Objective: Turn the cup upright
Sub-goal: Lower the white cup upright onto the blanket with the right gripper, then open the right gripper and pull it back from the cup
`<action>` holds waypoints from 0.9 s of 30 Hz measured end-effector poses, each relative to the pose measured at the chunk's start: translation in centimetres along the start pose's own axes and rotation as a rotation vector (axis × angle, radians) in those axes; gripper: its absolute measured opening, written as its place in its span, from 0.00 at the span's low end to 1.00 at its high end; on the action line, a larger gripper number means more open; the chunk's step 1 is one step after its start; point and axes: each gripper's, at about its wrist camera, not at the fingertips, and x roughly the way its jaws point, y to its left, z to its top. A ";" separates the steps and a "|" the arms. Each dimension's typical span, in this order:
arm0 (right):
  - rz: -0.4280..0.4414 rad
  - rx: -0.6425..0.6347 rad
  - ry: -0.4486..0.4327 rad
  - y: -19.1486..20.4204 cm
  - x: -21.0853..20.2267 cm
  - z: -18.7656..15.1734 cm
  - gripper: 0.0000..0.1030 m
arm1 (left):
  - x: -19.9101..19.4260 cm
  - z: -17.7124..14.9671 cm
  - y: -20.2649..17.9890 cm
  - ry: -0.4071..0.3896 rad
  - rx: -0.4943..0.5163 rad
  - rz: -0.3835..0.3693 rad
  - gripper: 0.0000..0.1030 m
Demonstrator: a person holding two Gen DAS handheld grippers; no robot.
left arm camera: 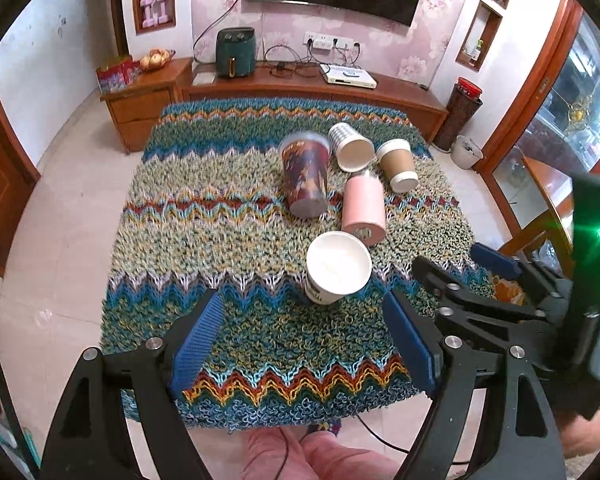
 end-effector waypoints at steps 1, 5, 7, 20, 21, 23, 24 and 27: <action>-0.001 0.007 0.005 -0.2 -0.6 0.3 0.73 | -0.3 0.3 -0.2 -0.005 0.008 0.002 0.82; -0.011 0.037 0.030 -1.2 -2.6 1.3 0.73 | -1.4 1.3 -1.2 -0.014 0.024 -0.001 0.82; -0.021 0.046 0.032 -1.4 -3.5 1.6 0.73 | -1.8 1.7 -1.7 -0.013 0.039 0.010 0.82; -0.044 0.056 0.013 -1.3 -7.5 3.0 0.73 | -3.6 3.3 -2.4 0.005 0.055 0.032 0.82; -0.042 0.060 0.015 -1.3 -7.7 3.0 0.73 | -3.8 3.4 -2.4 0.001 0.057 0.041 0.82; -0.040 0.063 0.018 -1.2 -8.1 3.2 0.73 | -4.1 3.5 -2.5 -0.004 0.055 0.049 0.82; -0.042 0.061 0.019 -1.2 -8.4 3.4 0.73 | -4.3 3.5 -2.5 -0.005 0.052 0.052 0.82; -0.048 0.054 0.011 -1.1 -9.0 3.7 0.73 | -4.5 3.7 -2.5 -0.003 0.043 0.059 0.82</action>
